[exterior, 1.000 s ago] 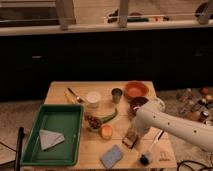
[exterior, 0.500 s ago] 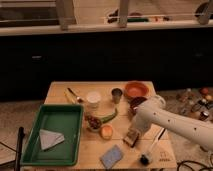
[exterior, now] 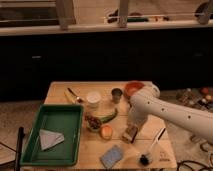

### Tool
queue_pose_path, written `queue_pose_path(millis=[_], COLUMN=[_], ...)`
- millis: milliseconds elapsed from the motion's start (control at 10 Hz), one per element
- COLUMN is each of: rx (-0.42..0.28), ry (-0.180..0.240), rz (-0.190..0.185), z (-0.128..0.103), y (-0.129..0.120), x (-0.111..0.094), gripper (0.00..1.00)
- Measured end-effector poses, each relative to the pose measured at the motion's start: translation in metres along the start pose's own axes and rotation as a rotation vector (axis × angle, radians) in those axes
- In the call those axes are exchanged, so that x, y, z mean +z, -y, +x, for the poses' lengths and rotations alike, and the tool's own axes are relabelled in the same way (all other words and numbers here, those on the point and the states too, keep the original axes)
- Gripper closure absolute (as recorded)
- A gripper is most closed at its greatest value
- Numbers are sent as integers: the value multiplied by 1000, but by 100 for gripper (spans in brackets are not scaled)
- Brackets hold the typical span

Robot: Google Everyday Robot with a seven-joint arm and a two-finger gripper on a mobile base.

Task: Place eraser in paper cup

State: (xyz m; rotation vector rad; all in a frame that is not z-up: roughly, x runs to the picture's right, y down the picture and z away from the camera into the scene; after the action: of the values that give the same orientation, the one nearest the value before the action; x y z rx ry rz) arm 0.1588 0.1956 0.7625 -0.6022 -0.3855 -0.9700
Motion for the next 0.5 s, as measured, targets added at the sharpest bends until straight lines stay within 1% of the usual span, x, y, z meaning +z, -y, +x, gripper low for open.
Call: queue_pose_path(millis=[100, 400, 500], rx=[-16, -32, -33], ry=[-13, -44, -54], rz=[1, 16, 22], z=[1, 9, 13], y=[4, 11, 13], x=[-17, -53, -62], gripper=[100, 100, 100])
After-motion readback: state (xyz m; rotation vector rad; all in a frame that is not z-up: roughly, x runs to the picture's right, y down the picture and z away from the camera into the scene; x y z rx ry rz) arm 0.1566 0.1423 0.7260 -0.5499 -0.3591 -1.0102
